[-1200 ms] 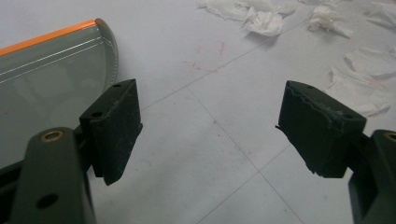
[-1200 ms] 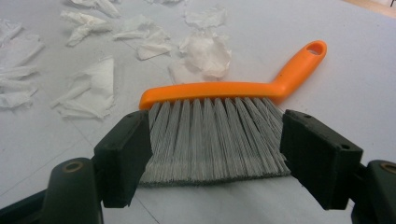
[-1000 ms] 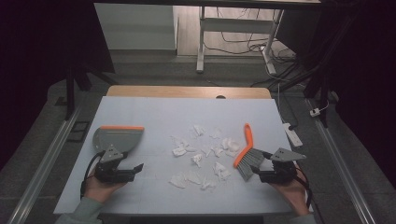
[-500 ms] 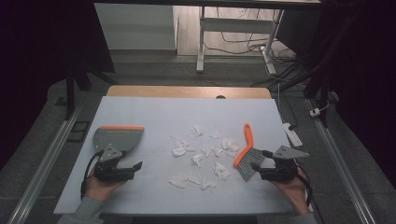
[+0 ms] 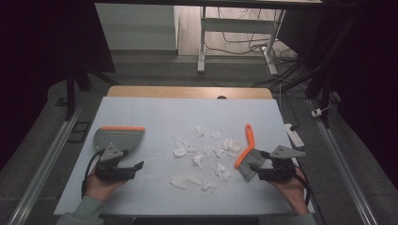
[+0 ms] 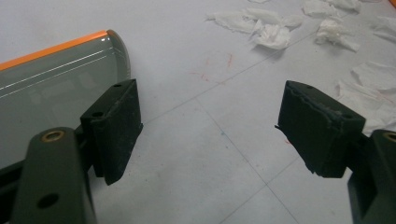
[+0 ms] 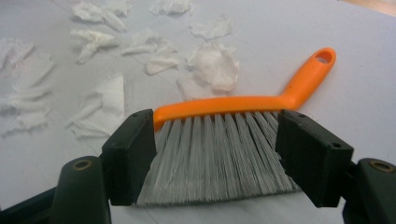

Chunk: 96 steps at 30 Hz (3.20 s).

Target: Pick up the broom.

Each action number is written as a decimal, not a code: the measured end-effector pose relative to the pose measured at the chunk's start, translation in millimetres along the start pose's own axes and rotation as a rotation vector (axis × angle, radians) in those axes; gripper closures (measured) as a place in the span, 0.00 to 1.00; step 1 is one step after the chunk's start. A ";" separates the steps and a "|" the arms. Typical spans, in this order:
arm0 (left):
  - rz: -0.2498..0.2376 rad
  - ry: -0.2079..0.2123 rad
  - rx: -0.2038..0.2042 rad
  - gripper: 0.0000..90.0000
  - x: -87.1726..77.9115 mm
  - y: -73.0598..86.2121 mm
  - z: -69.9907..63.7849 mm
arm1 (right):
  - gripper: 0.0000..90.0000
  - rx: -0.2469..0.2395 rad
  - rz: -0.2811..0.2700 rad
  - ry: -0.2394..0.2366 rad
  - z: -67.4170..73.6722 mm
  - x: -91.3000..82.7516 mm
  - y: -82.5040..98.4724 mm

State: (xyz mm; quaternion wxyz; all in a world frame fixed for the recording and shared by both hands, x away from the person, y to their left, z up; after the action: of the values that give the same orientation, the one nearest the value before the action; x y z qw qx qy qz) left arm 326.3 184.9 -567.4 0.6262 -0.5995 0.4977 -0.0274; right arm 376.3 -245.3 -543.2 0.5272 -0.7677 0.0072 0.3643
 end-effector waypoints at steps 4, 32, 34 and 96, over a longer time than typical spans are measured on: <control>0.012 0.008 0.023 0.24 1.0 1.4 -0.5 | 0.36 0.030 0.018 0.044 1.6 -1.7 -10.1; 0.038 0.017 0.044 0.25 5.7 2.9 -2.1 | 0.36 0.145 0.316 0.146 -35.0 40.6 -69.0; 0.040 0.015 0.046 0.25 6.4 3.1 -2.4 | 0.36 0.157 0.337 0.149 -39.3 46.6 -70.7; 0.089 0.019 0.071 0.24 13.6 12.9 -8.1 | 0.78 0.275 0.785 0.286 -42.7 98.5 -7.9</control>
State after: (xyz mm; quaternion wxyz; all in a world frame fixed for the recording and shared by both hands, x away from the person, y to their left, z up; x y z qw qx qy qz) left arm 320.6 174.0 -583.7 0.6430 -0.5539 0.5284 -0.0231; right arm 475.3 -239.8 -585.1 0.4398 -0.6721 0.4197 0.4227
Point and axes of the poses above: each handheld gripper's, and its own axes: x roughly forward along the jaws, y roughly out of its underside, z roughly to its left, the point moved 10 cm from there along x, roughly forward along the jaws, and after that the axes turned 13 degrees about y, right-handed, at the moved point
